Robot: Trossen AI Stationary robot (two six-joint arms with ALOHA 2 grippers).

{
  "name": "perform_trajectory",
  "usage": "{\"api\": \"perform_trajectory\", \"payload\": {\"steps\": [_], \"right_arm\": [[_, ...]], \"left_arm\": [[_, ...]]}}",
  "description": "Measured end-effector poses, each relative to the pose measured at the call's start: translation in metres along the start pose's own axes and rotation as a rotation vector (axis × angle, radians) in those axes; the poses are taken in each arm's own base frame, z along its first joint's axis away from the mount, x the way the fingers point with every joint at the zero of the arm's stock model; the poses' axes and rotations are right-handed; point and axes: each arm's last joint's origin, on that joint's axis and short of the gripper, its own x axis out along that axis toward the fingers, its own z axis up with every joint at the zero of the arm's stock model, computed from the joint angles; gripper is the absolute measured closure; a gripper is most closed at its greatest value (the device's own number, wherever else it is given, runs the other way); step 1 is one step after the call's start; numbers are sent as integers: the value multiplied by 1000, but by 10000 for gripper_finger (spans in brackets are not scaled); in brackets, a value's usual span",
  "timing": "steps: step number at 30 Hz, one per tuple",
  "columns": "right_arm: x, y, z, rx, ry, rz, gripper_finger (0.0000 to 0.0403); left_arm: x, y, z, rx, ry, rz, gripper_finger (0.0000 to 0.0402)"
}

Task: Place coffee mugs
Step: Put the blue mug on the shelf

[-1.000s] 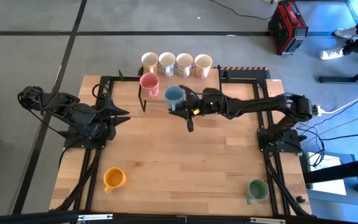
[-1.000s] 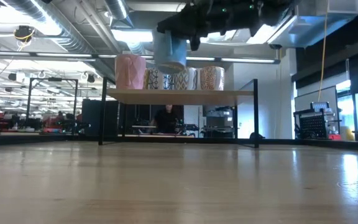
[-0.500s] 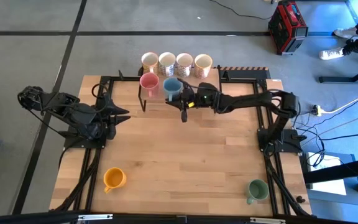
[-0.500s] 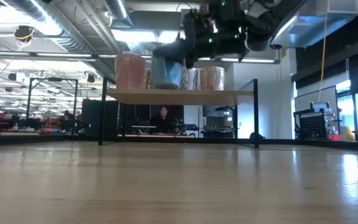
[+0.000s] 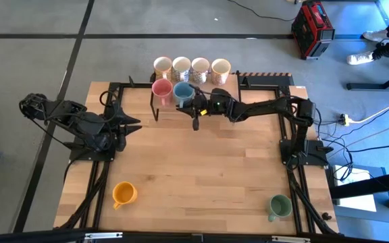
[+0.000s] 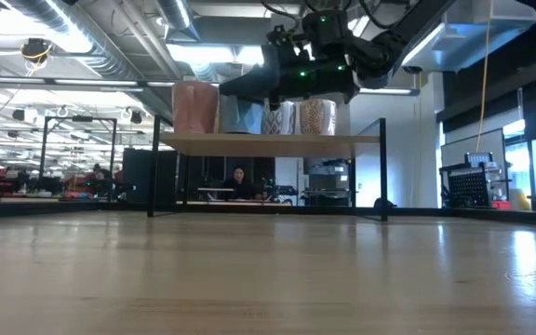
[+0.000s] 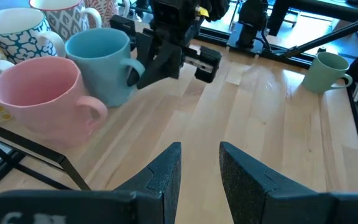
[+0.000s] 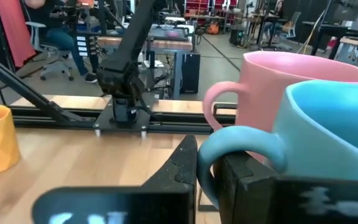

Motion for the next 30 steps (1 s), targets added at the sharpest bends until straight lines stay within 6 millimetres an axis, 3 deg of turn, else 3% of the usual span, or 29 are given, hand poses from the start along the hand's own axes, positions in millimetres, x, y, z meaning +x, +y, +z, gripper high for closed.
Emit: {"api": "perform_trajectory", "payload": {"steps": [30], "right_arm": [[1,-7,-3,-62,19,-19,383]], "left_arm": [[0,0,0,7,-2,1,298]]}}
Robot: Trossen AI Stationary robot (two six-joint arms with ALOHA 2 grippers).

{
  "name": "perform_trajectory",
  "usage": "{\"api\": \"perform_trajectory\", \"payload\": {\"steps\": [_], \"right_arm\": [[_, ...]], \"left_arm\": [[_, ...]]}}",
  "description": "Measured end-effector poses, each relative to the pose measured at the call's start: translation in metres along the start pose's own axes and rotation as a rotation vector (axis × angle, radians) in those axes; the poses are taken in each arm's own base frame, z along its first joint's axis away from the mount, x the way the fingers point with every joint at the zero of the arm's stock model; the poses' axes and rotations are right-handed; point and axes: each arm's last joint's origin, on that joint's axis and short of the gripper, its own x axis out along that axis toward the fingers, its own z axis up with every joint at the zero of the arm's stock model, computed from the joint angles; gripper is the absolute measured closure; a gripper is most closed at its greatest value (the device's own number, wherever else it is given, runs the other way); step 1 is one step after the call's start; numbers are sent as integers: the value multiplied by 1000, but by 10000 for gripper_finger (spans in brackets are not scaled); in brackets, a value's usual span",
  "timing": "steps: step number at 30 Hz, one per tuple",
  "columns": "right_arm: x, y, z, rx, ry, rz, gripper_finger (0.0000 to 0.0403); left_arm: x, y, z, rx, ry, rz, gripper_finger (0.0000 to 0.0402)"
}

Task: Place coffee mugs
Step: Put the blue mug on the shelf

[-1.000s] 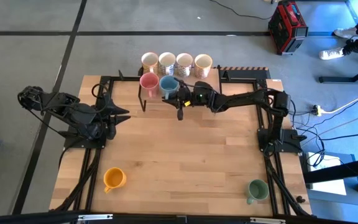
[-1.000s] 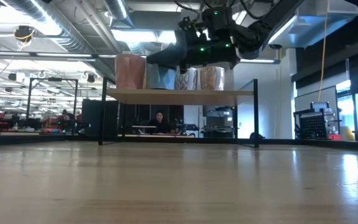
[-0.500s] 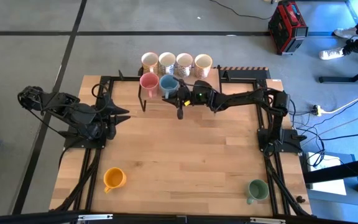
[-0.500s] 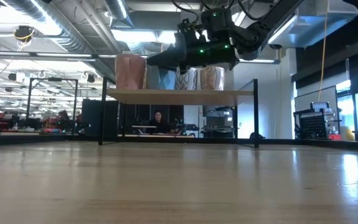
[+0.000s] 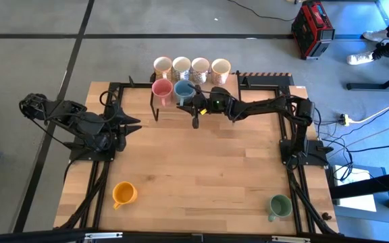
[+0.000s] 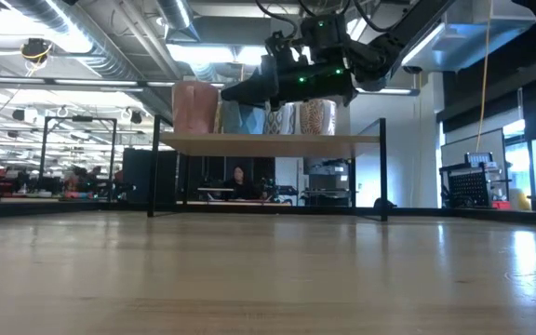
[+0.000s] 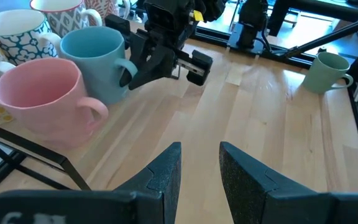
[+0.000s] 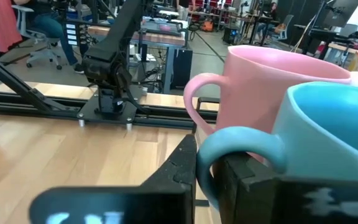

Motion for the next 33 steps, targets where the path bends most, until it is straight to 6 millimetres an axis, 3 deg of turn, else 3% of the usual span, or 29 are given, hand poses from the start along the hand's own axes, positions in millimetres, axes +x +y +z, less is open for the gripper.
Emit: {"api": "perform_trajectory", "payload": {"steps": [33], "right_arm": [[7,-2,2,12,10,28,377]], "left_arm": [[0,0,0,-1,1,-1,298]]}}
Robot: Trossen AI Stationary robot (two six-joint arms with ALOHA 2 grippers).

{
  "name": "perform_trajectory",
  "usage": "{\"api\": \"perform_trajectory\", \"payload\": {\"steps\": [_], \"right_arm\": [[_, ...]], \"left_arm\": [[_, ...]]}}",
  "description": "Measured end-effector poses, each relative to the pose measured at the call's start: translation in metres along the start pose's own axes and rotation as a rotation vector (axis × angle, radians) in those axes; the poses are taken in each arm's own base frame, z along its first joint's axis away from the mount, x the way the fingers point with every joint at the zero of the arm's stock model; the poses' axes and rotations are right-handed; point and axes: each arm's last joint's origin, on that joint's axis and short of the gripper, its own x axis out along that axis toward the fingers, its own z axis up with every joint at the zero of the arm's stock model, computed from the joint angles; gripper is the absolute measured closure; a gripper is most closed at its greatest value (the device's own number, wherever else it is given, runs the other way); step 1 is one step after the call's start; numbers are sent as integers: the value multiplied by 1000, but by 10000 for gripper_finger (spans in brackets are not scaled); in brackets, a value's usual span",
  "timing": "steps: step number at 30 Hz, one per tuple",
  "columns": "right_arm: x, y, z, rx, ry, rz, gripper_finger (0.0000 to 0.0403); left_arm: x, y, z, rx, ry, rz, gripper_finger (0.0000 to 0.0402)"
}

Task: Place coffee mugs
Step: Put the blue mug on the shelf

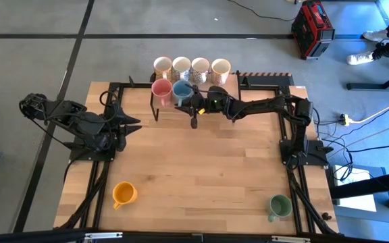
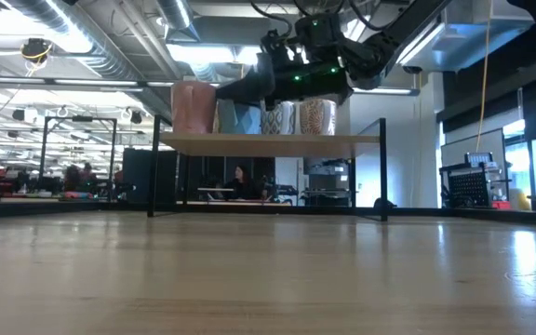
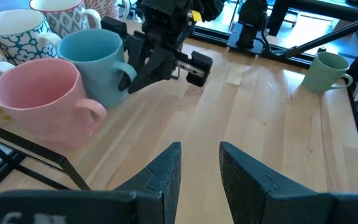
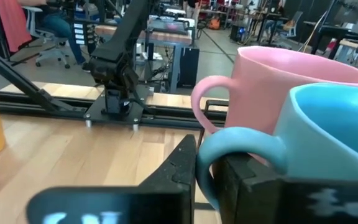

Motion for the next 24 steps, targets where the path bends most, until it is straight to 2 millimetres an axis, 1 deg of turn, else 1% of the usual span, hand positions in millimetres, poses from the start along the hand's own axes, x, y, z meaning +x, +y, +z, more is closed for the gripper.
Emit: {"api": "perform_trajectory", "payload": {"steps": [8,14,18,21,24], "right_arm": [[0,0,-1,9,21,-26,355],[0,-2,-2,30,36,-81,315],[0,-2,-2,33,36,-81,286],[0,-2,-3,34,38,-81,274],[-1,-1,-3,38,51,-72,270]], "left_arm": [[0,0,0,0,0,0,298],[0,0,0,0,1,-1,298],[0,0,0,0,1,-2,298],[0,0,0,1,1,-2,298],[0,0,0,1,1,-2,298]]}}
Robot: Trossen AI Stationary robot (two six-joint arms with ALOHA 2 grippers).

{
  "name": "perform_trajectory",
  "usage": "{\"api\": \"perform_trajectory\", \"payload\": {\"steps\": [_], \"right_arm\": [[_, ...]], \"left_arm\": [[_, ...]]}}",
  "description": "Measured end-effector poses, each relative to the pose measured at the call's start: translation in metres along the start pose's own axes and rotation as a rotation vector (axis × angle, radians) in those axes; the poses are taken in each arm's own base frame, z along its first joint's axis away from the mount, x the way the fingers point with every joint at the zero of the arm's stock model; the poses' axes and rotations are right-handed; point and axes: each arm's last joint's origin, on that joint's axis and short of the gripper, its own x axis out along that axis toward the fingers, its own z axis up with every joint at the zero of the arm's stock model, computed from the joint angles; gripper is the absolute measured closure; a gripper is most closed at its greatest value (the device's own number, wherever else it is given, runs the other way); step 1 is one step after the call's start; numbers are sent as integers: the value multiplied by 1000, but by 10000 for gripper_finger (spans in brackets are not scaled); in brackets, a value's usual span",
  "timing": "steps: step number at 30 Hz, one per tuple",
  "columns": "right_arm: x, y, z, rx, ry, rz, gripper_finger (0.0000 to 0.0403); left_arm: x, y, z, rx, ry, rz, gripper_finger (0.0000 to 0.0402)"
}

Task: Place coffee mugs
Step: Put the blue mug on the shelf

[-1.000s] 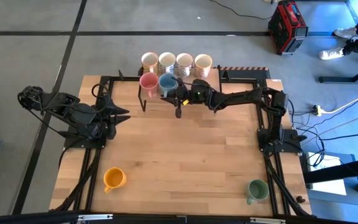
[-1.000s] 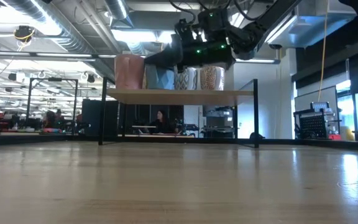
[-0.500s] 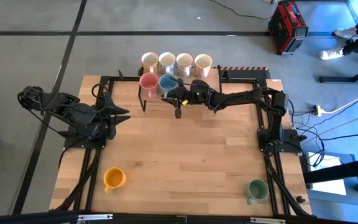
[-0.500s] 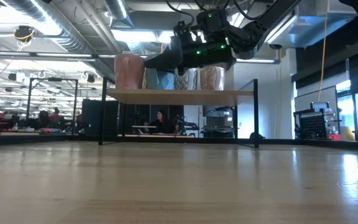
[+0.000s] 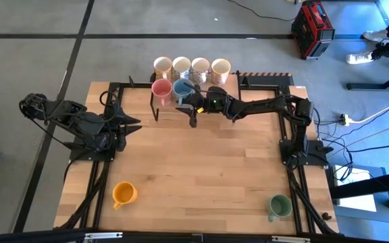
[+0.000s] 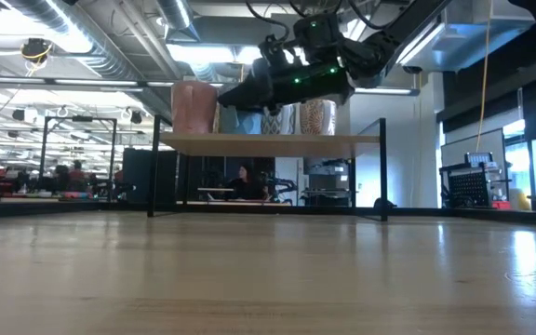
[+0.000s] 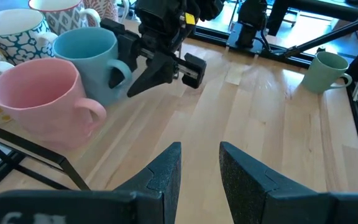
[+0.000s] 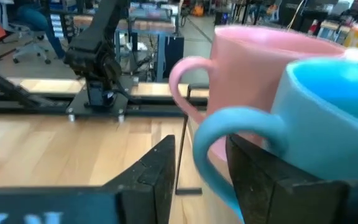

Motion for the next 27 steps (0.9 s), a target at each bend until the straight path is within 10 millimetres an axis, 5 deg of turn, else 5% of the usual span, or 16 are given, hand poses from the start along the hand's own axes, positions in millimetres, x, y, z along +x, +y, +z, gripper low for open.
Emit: {"api": "perform_trajectory", "payload": {"steps": [27], "right_arm": [[-6,0,2,105,77,-44,274]], "left_arm": [[0,0,0,6,3,1,298]]}}
